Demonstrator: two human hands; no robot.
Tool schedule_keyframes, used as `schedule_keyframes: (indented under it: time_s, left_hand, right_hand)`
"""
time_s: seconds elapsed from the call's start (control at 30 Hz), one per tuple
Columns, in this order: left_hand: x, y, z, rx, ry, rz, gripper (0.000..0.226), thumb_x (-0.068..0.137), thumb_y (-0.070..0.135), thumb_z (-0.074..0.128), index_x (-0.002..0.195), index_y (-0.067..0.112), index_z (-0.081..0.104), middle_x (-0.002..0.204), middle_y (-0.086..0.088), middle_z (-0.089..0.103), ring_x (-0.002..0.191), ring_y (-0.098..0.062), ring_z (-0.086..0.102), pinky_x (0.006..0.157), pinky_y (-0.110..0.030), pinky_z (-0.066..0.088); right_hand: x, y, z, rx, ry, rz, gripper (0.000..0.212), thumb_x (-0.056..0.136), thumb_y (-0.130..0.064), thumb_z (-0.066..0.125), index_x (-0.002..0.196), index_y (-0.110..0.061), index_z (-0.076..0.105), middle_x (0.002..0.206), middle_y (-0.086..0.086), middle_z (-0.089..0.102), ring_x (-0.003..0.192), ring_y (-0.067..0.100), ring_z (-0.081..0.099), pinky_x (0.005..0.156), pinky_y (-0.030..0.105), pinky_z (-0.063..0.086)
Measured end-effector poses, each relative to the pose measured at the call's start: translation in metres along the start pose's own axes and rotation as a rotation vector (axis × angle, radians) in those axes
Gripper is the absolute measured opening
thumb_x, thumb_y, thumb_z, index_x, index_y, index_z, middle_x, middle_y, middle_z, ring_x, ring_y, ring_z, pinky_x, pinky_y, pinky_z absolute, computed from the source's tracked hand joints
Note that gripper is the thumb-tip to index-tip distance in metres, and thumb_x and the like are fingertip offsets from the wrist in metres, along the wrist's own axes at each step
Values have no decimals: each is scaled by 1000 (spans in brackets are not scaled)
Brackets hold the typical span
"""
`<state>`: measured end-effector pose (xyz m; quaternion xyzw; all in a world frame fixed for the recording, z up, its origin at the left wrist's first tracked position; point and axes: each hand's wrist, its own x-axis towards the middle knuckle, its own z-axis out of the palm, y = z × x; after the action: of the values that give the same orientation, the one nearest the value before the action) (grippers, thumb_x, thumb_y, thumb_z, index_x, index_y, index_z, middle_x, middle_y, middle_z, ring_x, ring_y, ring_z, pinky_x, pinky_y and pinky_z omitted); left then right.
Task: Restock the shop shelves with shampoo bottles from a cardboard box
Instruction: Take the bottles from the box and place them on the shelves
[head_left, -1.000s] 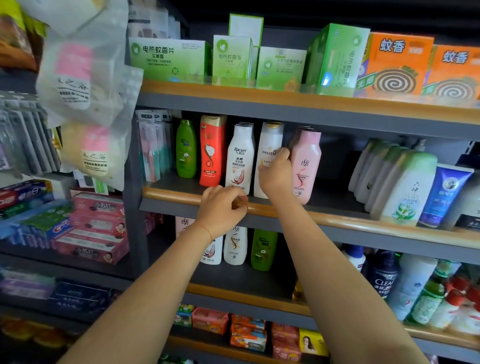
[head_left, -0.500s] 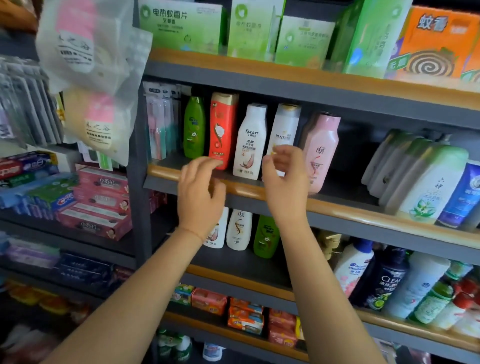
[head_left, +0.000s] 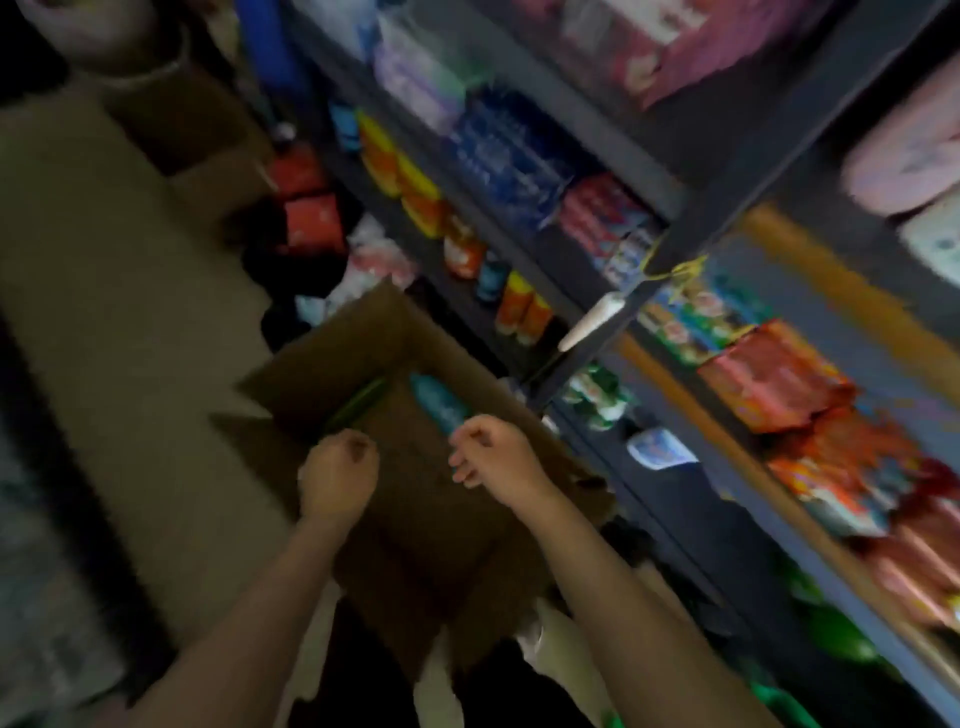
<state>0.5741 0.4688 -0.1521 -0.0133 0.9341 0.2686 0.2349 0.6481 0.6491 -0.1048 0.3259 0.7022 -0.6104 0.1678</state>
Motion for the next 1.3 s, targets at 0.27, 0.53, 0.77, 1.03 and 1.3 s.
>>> schedule_keyframes:
  time_s: [0.27,0.53,0.77,1.03,1.3]
  left_hand:
    - [44,-119,40,397,-48,66,55,101,46,42,151,25,38,164,-4,23,154,-25,4,122,-50,-6]
    - [106,-123,67,430,66,111,51,99,47,34,138,21,55,132,-3,62,134,-23,46,123,-50,-5]
    - [112,-130,78,312,181,104,50,96,47,32,123,21,66,112,2,71,118,-19,57,122,-42,-7]
    - [113,-129,77,312,167,112,54,95,51,29,121,23,66,111,2,71,116,-20,57,121,-44,-5]
    - [86,-61,36,-704,-138,-154,33,98,39,55,126,21,62,109,7,68,100,-5,64,95,-26,47]
  right_hand:
    - [115,85,78,-288,65,236,33,93,-3,57,126,1,54,114,17,60,106,29,57,73,22,41]
    - [237,151,75,-521,337,252,60,84,-14,69,140,-4,48,135,20,54,126,36,53,105,44,45]
    - [282,173,94,-467,324,233,76,73,-18,85,138,-4,48,128,11,56,114,23,55,94,35,47]
    - [246,165,121,130,98,444,36,74,-16,85,99,-21,58,98,3,67,76,14,65,58,26,54]
    - [137,81,106,390,-179,202,46,77,-15,81,118,-14,61,104,9,72,87,19,70,74,32,58]
